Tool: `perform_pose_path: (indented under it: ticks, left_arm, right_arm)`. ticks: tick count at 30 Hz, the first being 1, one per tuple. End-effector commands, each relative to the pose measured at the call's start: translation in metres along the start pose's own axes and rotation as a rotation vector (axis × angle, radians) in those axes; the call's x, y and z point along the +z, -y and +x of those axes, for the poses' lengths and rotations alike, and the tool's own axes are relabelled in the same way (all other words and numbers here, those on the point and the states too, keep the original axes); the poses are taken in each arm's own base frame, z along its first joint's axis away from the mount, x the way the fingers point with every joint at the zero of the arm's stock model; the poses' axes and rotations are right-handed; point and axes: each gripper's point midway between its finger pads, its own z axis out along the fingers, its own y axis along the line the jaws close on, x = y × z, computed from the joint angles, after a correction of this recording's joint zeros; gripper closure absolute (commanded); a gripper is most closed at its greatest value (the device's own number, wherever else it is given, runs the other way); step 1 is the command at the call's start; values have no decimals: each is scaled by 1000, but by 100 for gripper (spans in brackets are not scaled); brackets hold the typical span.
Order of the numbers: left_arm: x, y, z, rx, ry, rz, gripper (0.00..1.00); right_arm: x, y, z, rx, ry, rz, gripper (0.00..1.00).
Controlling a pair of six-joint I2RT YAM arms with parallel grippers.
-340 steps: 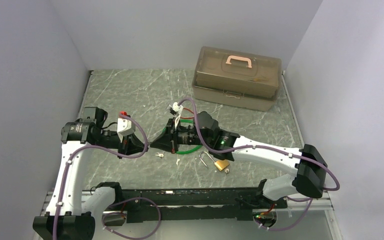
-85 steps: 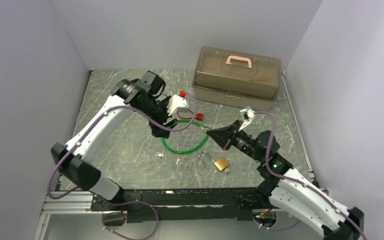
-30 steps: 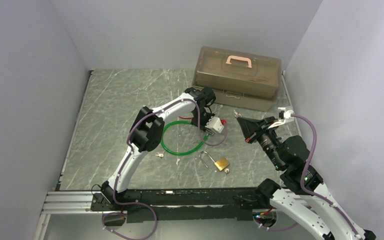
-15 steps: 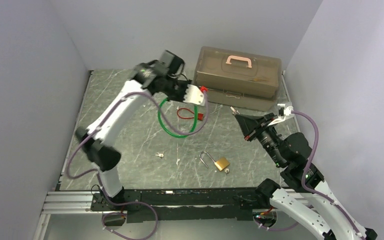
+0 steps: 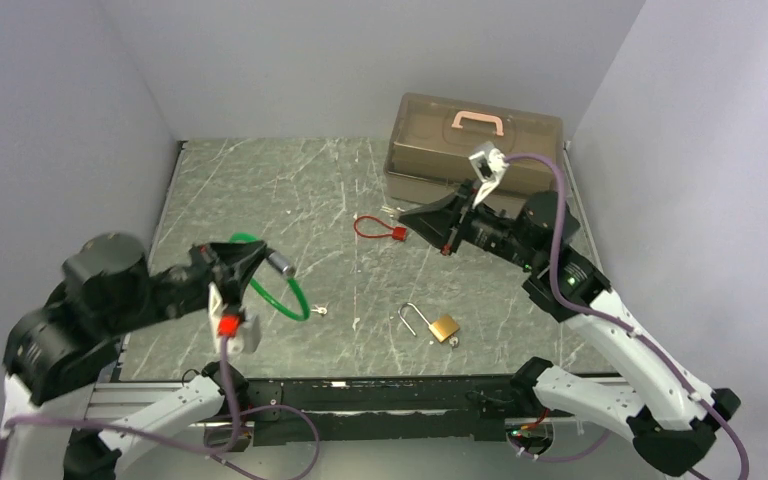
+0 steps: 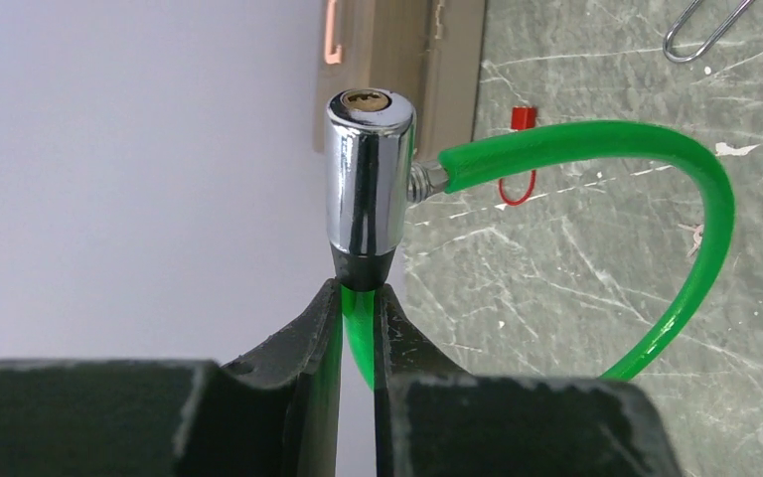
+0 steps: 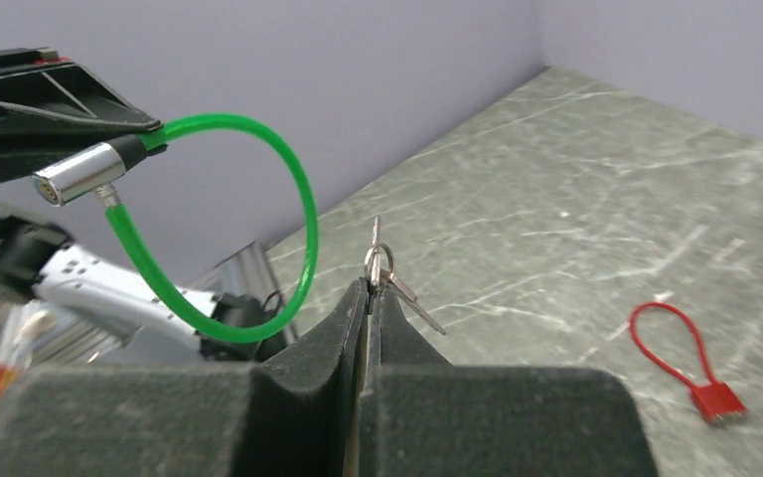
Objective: Unlock with the key
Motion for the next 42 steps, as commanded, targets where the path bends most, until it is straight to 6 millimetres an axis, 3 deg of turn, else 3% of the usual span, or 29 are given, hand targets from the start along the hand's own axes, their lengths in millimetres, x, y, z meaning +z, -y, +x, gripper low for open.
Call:
perform_pose_path:
  ticks: [1, 5, 11, 18, 26, 35, 42]
  left_arm:
    - [-15, -14, -8, 113, 37, -140, 100]
    - [-26, -7, -4, 88, 10, -157, 100]
    - [-18, 0, 15, 18, -59, -173, 100]
    - [-6, -2, 46, -82, -179, -230, 100]
    - [3, -7, 63, -97, -249, -272, 100]
    - [7, -8, 65, -121, -251, -272, 100]
    - [7, 0, 62, -120, -236, -230, 100]
  right_arm:
    - [5, -55, -26, -61, 2, -276, 100]
    - [20, -69, -22, -60, -34, -341, 100]
    - [41, -86, -10, -64, -89, -405, 100]
    - [52, -88, -1, -64, -124, -401, 100]
    - [61, -91, 7, -46, -138, -377, 100]
    - [75, -98, 19, -40, -158, -345, 100]
    - [84, -102, 16, -57, -147, -332, 100]
